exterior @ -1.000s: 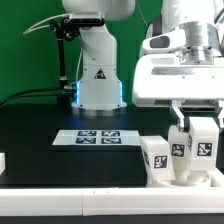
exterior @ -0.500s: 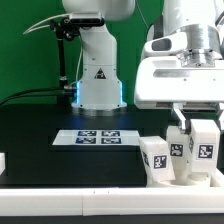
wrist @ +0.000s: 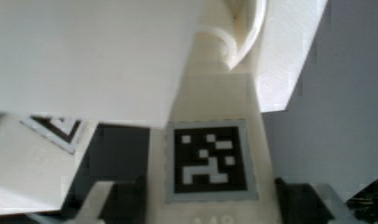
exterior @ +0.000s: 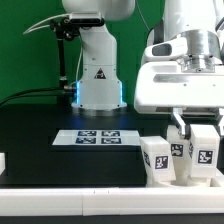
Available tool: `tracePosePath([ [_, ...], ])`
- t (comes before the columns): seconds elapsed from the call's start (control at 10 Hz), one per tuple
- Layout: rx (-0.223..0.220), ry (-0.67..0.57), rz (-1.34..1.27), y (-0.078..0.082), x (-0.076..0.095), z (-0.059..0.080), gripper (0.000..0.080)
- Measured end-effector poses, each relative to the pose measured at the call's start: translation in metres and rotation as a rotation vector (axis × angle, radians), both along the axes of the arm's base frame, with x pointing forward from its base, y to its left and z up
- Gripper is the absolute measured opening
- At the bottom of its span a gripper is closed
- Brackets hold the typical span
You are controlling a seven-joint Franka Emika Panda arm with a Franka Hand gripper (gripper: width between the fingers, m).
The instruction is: Assemble stool
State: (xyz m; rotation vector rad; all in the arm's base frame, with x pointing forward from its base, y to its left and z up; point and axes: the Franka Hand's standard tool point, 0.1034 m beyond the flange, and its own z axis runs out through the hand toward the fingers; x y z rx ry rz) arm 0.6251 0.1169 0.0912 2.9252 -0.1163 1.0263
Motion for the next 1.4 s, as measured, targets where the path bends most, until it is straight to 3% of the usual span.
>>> tracePosePath([
  [0.3, 0.001, 0.007, -0.003, -0.0019, 0.0001, 0.0003, 0.0337],
  [0.4, 0.000, 0.008, -0.002, -0.0020, 0.0000, 0.0000, 0.0425],
  [0.5, 0.000, 0.008, -0.002, -0.0021, -0.0001, -0.0002, 0.0425],
  [0.6, -0.001, 0.009, -0.002, -0.0022, -0.0002, -0.0004, 0.0587],
  [0.7, -0.002, 0.009, -0.001, -0.0022, -0.0002, -0.0005, 0.0587],
  [0.8, -0.002, 0.009, 0.000, -0.0022, -0.0003, -0.0006, 0.0639],
  [1.4, -0.005, 0.010, 0.003, -0.0023, -0.0004, -0.0010, 0.0649],
])
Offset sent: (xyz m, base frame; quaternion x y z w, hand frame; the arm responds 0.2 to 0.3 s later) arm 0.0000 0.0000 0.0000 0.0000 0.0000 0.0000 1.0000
